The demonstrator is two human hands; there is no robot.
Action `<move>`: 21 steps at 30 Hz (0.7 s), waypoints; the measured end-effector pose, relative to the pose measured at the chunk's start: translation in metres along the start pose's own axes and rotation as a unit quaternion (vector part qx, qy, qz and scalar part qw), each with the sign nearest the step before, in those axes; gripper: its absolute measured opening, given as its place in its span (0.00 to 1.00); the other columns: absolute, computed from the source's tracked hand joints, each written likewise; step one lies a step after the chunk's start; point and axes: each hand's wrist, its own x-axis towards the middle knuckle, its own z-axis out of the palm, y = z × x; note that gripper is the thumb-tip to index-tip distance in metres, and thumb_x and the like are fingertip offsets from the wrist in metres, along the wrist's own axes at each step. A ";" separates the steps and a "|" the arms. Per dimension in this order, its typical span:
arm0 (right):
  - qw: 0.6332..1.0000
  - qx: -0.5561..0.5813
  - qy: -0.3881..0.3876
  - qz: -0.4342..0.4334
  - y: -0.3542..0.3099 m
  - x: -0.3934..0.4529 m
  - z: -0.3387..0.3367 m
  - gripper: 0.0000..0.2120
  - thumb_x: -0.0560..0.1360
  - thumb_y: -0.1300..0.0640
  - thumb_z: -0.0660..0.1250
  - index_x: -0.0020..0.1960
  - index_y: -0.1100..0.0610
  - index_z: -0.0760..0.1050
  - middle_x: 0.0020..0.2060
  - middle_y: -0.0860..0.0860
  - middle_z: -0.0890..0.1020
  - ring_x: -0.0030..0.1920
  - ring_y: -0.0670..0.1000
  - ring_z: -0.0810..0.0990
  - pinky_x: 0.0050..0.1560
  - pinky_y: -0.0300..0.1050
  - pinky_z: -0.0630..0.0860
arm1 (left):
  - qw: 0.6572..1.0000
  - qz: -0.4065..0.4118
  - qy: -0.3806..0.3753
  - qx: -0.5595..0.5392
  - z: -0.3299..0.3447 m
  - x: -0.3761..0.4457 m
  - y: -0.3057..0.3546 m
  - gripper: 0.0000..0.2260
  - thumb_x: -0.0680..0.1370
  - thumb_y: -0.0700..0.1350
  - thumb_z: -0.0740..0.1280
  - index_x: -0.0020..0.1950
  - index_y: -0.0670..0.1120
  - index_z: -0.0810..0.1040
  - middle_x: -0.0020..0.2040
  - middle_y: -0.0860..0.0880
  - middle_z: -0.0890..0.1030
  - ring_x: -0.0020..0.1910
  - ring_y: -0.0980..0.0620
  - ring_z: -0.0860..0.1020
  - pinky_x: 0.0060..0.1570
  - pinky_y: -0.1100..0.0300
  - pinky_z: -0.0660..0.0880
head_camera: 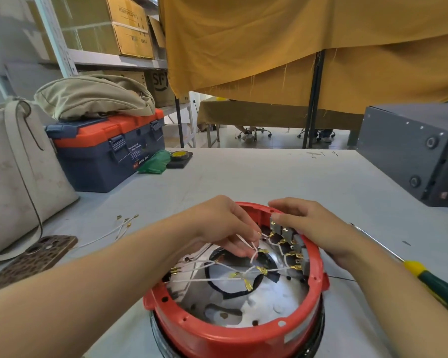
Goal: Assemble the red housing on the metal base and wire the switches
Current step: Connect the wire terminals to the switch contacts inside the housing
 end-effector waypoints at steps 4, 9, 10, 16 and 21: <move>0.993 0.113 -0.011 0.015 0.002 0.001 0.005 0.14 0.75 0.66 0.66 0.58 0.55 0.78 0.50 0.55 0.84 0.51 0.54 0.83 0.56 0.48 0.77 | 1.000 -0.014 0.007 -0.027 0.004 0.008 0.002 0.03 0.73 0.32 0.69 0.42 0.39 0.80 0.34 0.44 0.83 0.31 0.52 0.83 0.28 0.67 0.76; 0.993 0.111 0.028 0.011 0.001 0.001 0.011 0.13 0.74 0.67 0.65 0.56 0.55 0.79 0.42 0.50 0.84 0.37 0.44 0.82 0.38 0.35 0.76 | 0.998 -0.013 0.019 -0.058 0.004 0.015 0.002 0.04 0.72 0.28 0.67 0.42 0.35 0.79 0.37 0.39 0.82 0.30 0.52 0.82 0.30 0.67 0.77; 0.994 0.100 0.036 0.012 0.000 0.001 0.012 0.13 0.74 0.66 0.65 0.55 0.54 0.79 0.42 0.50 0.84 0.36 0.43 0.82 0.36 0.34 0.76 | 0.998 -0.009 0.023 -0.057 0.004 0.017 0.001 0.04 0.72 0.28 0.67 0.42 0.35 0.79 0.36 0.39 0.82 0.30 0.51 0.82 0.31 0.66 0.78; 0.996 0.054 0.061 0.042 -0.002 0.001 0.012 0.10 0.73 0.63 0.63 0.50 0.54 0.80 0.35 0.51 0.81 0.33 0.48 0.77 0.37 0.40 0.73 | 1.000 0.003 0.024 -0.010 0.004 0.025 0.003 0.06 0.71 0.28 0.68 0.39 0.37 0.80 0.28 0.44 0.81 0.28 0.52 0.81 0.31 0.66 0.78; 0.998 0.016 0.052 0.036 0.000 0.002 0.007 0.06 0.74 0.58 0.66 0.47 0.53 0.80 0.36 0.48 0.84 0.33 0.43 0.81 0.31 0.33 0.74 | 1.000 -0.002 0.003 0.029 0.007 0.033 0.005 0.06 0.71 0.29 0.69 0.38 0.38 0.81 0.30 0.43 0.81 0.28 0.53 0.81 0.31 0.68 0.77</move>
